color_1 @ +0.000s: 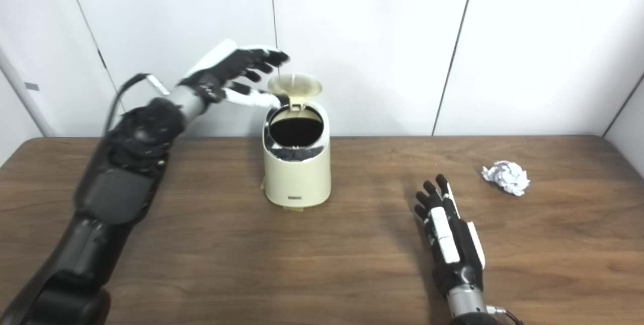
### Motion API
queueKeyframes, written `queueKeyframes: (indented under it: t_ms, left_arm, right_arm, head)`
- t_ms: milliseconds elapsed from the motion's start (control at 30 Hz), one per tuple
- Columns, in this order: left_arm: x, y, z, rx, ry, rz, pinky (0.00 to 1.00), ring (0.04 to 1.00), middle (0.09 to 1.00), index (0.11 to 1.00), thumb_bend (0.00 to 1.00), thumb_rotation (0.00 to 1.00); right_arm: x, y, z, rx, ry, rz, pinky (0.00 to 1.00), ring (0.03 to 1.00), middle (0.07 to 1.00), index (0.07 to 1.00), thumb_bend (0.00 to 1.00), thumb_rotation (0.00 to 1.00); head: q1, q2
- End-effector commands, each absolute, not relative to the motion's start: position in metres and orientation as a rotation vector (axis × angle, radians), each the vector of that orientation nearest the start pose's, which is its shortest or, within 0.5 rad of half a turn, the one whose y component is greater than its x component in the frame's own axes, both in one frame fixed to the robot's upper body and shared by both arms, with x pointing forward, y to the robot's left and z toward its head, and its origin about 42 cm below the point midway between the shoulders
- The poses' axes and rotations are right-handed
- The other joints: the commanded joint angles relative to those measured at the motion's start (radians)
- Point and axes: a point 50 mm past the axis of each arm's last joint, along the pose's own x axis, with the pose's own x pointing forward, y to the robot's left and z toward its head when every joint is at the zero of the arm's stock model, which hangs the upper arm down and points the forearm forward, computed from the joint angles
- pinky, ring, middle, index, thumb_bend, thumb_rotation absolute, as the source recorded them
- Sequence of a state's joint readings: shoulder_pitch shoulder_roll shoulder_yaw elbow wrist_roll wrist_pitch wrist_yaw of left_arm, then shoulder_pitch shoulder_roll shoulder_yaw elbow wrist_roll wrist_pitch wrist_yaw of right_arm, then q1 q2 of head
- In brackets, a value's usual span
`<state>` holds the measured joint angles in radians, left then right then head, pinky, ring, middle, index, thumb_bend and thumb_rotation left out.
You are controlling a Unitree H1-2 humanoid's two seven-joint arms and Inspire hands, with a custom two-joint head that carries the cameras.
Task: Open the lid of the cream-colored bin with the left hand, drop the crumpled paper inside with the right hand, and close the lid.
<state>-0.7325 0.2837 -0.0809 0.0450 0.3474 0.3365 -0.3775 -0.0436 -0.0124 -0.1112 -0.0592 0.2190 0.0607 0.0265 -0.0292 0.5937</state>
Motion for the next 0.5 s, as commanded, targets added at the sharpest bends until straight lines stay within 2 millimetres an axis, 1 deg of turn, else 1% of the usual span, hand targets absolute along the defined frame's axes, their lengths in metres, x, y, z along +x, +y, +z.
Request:
queueKeyframes:
  t_ms: [0, 67, 133, 233, 267, 300, 367, 400, 467]
  left_arm:
    - [0.453, 0.222, 0.342, 0.641, -0.304, -0.247, 0.75, 0.811, 0.817, 0.834, 0.44, 0.23]
    - [0.447, 0.233, 0.326, 0.597, -0.278, -0.230, 0.78, 0.824, 0.827, 0.848, 0.39, 0.22]
    - [0.439, 0.243, 0.311, 0.531, -0.242, -0.207, 0.77, 0.827, 0.839, 0.863, 0.38, 0.27]
    - [0.425, 0.254, 0.291, 0.428, -0.205, -0.174, 0.79, 0.836, 0.857, 0.880, 0.36, 0.39]
    - [0.419, 0.257, 0.284, 0.400, -0.193, -0.163, 0.80, 0.845, 0.867, 0.895, 0.34, 0.49]
    - [0.412, 0.260, 0.276, 0.366, -0.182, -0.154, 0.81, 0.848, 0.871, 0.901, 0.33, 0.55]
    - [0.399, 0.263, 0.259, 0.301, -0.170, -0.141, 0.84, 0.865, 0.883, 0.912, 0.32, 0.63]
    - [0.391, 0.265, 0.250, 0.281, -0.170, -0.134, 0.85, 0.872, 0.886, 0.916, 0.33, 0.64]
    - [0.377, 0.267, 0.235, 0.259, -0.173, -0.115, 0.84, 0.867, 0.881, 0.905, 0.35, 0.70]
  right_arm:
    - [0.302, -0.242, 0.134, 0.206, -0.112, -0.051, 0.92, 0.931, 0.951, 0.990, 0.57, 0.74]
    - [0.302, -0.243, 0.133, 0.205, -0.112, -0.047, 0.92, 0.927, 0.948, 0.989, 0.58, 0.74]
    - [0.302, -0.243, 0.133, 0.196, -0.110, -0.046, 0.93, 0.926, 0.948, 0.986, 0.59, 0.74]
    - [0.302, -0.243, 0.134, 0.194, -0.111, -0.048, 0.93, 0.924, 0.945, 0.978, 0.60, 0.74]
    - [0.302, -0.243, 0.135, 0.194, -0.113, -0.048, 0.93, 0.922, 0.941, 0.973, 0.61, 0.73]
    - [0.302, -0.243, 0.136, 0.193, -0.115, -0.050, 0.93, 0.921, 0.940, 0.970, 0.62, 0.72]
    - [0.302, -0.244, 0.138, 0.191, -0.117, -0.052, 0.92, 0.912, 0.935, 0.962, 0.64, 0.71]
    - [0.301, -0.244, 0.139, 0.190, -0.119, -0.052, 0.92, 0.910, 0.935, 0.960, 0.64, 0.70]
    - [0.300, -0.244, 0.142, 0.176, -0.125, -0.047, 0.91, 0.915, 0.938, 0.958, 0.60, 0.66]
  head:
    - [0.001, 0.000]
    - [-0.001, -0.001]
    - [-0.003, -0.001]
    - [-0.007, 0.002]
    - [-0.007, 0.003]
    - [-0.007, 0.005]
    - [-0.009, 0.006]
    - [-0.011, 0.007]
    - [-0.012, 0.007]
